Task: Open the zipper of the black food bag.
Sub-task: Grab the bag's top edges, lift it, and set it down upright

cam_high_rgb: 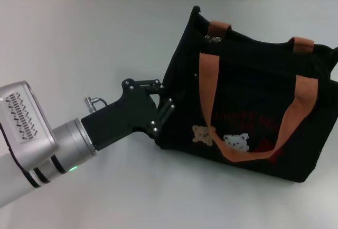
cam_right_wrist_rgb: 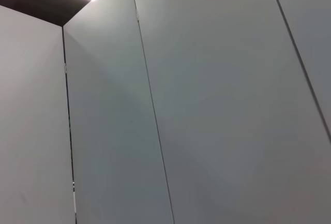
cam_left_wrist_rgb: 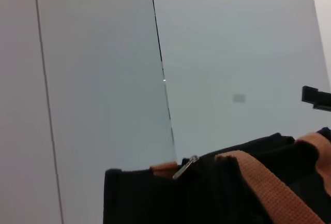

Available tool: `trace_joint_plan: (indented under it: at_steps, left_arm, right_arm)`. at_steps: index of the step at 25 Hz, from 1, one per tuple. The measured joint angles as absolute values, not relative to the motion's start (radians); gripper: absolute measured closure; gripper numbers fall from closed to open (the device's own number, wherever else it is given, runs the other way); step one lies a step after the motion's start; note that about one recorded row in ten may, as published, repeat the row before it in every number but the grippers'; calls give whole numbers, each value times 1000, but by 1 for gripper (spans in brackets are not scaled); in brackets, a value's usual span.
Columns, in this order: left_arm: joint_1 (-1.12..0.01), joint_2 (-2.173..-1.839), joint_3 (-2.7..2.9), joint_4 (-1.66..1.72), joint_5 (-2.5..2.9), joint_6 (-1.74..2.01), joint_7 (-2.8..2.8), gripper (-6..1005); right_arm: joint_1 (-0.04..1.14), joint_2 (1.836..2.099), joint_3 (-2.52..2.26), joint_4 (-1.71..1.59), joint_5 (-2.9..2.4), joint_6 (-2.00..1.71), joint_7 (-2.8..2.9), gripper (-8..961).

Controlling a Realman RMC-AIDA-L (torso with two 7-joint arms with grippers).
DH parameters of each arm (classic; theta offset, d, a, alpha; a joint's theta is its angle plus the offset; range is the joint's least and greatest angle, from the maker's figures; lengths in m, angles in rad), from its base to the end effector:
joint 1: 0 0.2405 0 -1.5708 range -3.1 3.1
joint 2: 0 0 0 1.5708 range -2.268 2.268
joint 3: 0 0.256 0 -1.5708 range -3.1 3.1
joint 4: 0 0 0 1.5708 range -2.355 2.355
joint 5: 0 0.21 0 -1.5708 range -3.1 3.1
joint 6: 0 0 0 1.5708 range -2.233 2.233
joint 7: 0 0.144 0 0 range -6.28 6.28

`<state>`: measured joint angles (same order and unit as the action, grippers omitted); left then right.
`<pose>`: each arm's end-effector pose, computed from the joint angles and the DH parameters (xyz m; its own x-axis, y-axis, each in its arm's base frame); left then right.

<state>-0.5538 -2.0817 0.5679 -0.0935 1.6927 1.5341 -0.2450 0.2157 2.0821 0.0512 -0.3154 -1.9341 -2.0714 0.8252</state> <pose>-0.2499 0.2724 -0.0833 0.7209 -0.1754 0.6704 0.2365 -0.8471 -0.4760 0.3222 0.1913 0.0490 0.4035 0.1629 -0.9003 -0.6133 -0.6820 -0.3983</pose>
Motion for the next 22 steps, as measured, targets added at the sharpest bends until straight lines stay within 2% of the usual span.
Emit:
trace_joint_plan:
  at_steps: [2,8,15,22]
  left_arm:
    - [-553,-2082,566,-92,1696,1545,-229,859]
    - [-536,-2079,566,-39,1699,1637,-64,905]
    - [-503,-2075,576,102,1699,1812,75,904]
    - [-504,-2077,574,142,1695,1846,88,904]
  right_arm:
    - [213,2082,52,-313,-1934,-2070,825,112]
    - [238,2085,63,-212,-1929,-2021,807,112]
    - [390,2088,90,44,-1923,-1795,601,112]
    - [428,2089,-24,97,-2008,-1622,674,112]
